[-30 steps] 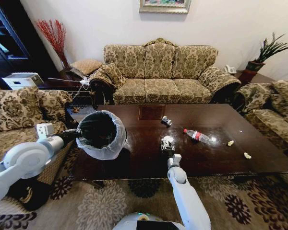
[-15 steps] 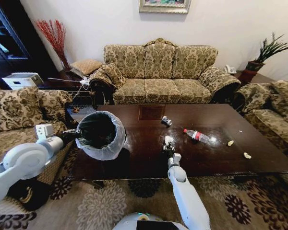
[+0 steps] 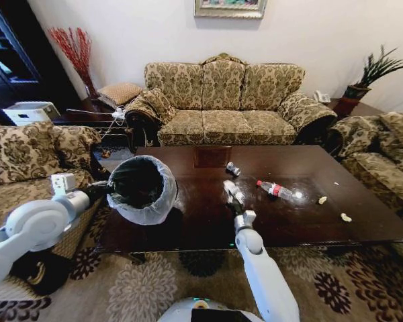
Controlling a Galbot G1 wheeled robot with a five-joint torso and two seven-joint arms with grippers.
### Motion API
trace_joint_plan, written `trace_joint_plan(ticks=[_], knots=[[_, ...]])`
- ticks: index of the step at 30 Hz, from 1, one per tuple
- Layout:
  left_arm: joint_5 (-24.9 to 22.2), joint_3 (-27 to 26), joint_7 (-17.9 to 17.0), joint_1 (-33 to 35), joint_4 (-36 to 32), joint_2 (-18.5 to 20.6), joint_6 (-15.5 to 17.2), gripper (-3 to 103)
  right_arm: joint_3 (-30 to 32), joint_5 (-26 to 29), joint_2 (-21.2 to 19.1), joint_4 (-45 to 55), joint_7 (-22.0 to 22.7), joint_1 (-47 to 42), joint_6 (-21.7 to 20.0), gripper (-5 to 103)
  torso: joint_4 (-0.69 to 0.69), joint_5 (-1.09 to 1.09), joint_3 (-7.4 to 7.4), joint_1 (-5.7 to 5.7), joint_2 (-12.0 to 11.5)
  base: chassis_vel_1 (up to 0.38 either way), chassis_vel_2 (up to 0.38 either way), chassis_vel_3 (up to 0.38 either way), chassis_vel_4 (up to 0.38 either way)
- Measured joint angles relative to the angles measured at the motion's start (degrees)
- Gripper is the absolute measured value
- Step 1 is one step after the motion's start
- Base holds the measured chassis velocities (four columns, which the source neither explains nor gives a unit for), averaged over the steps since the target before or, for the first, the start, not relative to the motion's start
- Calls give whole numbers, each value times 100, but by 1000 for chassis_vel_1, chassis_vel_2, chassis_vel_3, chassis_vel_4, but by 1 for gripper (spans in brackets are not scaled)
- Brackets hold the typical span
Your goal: Move to the front of the table and place the trash on the table into the trash bin.
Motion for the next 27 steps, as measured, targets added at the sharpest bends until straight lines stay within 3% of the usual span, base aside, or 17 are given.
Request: trace_joint_plan(ticks=[1,2,7,9,14,19,20,21,24,27], knots=[[-51,14,-32,-13,-52,55,0,0,-443,175,-163,640,-15,197,-230,0,0,-3,0,0,0,0,0,0,0],[-51,14,-32,-13,-52,55,0,0,-443,175,-163,640,-15,197,-230,0,0,-3,0,0,0,0,0,0,0],[-194,11,-109,-35,-180,148,-1,0,-1955,711,-540,1346,234,952,-806,0,0,0,0,0,0,0,0,0,0],[-221,-7,-132,-32,-216,144,4,0,-2388,597,-572,1279,245,1155,-873,0,0,0,0,0,0,0,0,0,0],[-254,-39,-151,-23,-284,89,20,0,-2735,250,-527,1103,178,1156,-937,-3,0,0,0,0,0,0,0,0,0],[-259,-41,-155,-18,-330,63,30,0,-2869,116,-493,1029,107,1152,-971,12,0,0,0,0,0,0,0,0,0],[-259,-41,-156,-20,-330,60,30,0,-2898,87,-498,1026,106,1167,-984,18,0,0,0,0,0,0,0,0,0],[-259,-41,-156,-22,-328,29,32,0,-2924,-22,-482,985,106,1179,-989,34,0,0,0,0,0,0,0,0,0],[-253,-39,-154,-22,-317,-7,34,0,-2921,-30,-469,980,109,1180,-964,40,0,0,0,0,0,0,0,0,0],[-232,-34,-151,-19,-310,-62,37,0,-2875,52,-482,952,-28,1183,-642,56,0,0,0,0,0,0,0,0,0]])
